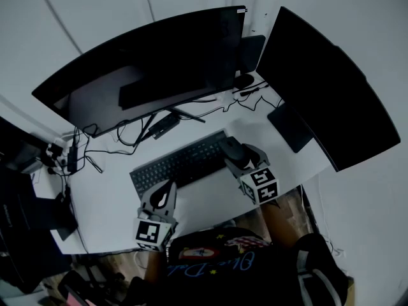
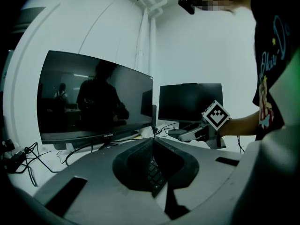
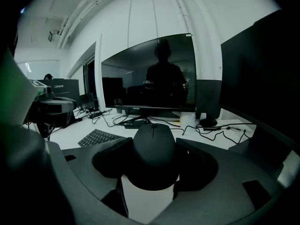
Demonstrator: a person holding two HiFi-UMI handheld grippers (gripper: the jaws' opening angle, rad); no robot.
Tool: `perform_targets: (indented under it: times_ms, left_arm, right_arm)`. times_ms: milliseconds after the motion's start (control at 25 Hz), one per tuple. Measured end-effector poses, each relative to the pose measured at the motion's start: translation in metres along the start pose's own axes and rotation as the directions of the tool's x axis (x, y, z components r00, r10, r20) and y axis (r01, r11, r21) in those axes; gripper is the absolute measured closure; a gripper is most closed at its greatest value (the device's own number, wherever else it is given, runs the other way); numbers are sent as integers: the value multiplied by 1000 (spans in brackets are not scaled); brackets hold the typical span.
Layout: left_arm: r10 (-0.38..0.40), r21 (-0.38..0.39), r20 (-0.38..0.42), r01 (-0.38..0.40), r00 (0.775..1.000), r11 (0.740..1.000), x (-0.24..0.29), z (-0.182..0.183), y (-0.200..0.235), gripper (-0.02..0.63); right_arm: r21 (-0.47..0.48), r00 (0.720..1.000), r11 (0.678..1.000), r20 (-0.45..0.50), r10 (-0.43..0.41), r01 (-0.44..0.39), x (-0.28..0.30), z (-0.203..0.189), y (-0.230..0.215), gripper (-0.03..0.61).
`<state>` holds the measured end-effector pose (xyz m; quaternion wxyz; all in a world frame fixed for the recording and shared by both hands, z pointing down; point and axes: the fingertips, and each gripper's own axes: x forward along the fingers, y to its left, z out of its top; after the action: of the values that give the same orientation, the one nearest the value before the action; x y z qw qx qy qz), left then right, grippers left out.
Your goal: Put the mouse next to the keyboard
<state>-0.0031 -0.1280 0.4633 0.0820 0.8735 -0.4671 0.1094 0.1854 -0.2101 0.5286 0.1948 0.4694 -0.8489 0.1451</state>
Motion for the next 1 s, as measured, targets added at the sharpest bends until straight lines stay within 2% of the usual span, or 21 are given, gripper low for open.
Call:
perform_targets:
  times_ms: [320,440,560,1000]
  left_arm:
    - [24,9,-2,-24,1000,1000,19,8,-7,614]
    - [30,-20,7,-30,1000,999,23,10,-7,614]
    - [44,-46,12,-43,999,998,25,11,-3,614]
    - [75,-45,-11,-76,997,996,33,8,3,614]
  right_arm:
    - [16,999,999,-44,-30,30,9,-17,-41,295]
    - [19,998,999,-59,-34,35,14,-24,-52,295]
    - [24,996,999,-78,-39,41,21,-31,-60,295]
    - [16,985,999,-166,-46,50,42,-63,-76,295]
